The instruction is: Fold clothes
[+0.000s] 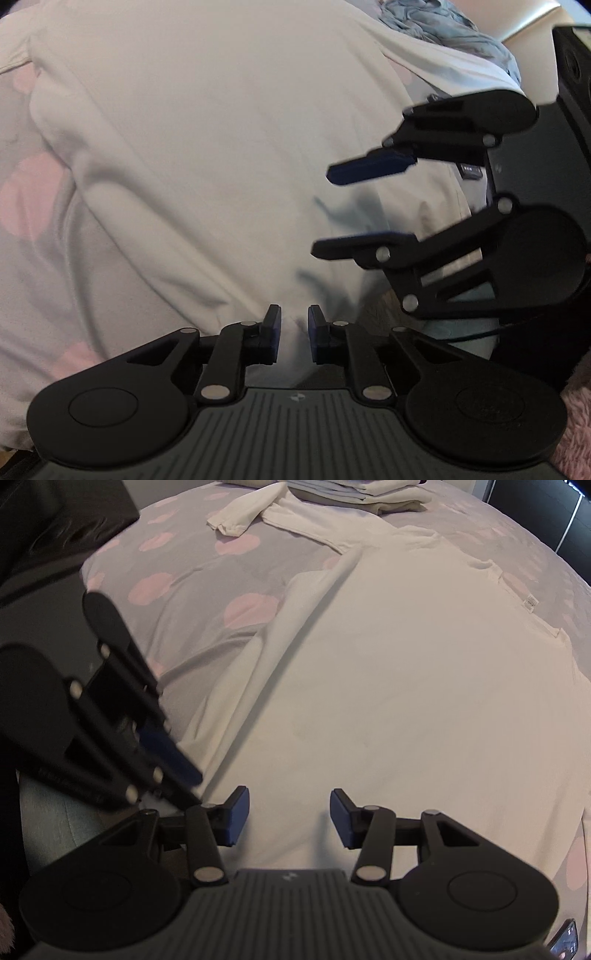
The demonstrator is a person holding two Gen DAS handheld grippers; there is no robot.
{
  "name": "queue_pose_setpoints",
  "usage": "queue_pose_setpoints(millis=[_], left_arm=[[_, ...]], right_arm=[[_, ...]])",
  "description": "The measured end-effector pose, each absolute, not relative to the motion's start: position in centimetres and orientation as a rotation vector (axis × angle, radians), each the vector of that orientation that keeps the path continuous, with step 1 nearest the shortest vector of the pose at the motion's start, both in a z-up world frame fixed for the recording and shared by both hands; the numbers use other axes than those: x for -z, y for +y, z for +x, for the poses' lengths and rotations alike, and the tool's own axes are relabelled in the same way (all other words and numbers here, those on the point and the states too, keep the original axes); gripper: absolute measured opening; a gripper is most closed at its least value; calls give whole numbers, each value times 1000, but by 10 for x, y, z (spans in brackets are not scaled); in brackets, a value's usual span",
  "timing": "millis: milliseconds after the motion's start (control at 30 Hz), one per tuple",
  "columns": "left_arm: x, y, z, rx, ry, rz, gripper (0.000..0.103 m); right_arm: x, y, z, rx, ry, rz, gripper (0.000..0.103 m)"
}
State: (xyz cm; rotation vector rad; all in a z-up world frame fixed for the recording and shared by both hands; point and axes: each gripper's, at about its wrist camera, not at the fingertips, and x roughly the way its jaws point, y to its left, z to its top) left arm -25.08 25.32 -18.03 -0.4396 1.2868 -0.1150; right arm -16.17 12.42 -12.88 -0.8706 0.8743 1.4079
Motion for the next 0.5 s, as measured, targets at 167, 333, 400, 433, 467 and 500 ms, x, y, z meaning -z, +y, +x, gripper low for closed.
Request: queue_pose_setpoints(millis=[167, 333, 400, 433, 467, 500], left_arm=[[190, 248, -252, 91, 1321, -402, 15], [197, 235, -247, 86, 1329, -344, 16], [192, 230, -248, 94, 1323, -329, 18], [187, 230, -250, 96, 1312, -330, 20], [182, 229, -252, 98, 1300, -331, 21], [177, 228, -254, 101, 1289, -332, 24]], right_arm=[[128, 128, -165, -1439, 896, -826, 51], [135, 133, -174, -1436, 876, -866, 50], [138, 135, -178, -1435, 868, -882, 50], [139, 136, -179, -1435, 864, -890, 50], [141, 137, -181, -1434, 860, -898, 50], [142, 139, -183, -1432, 858, -905, 50]])
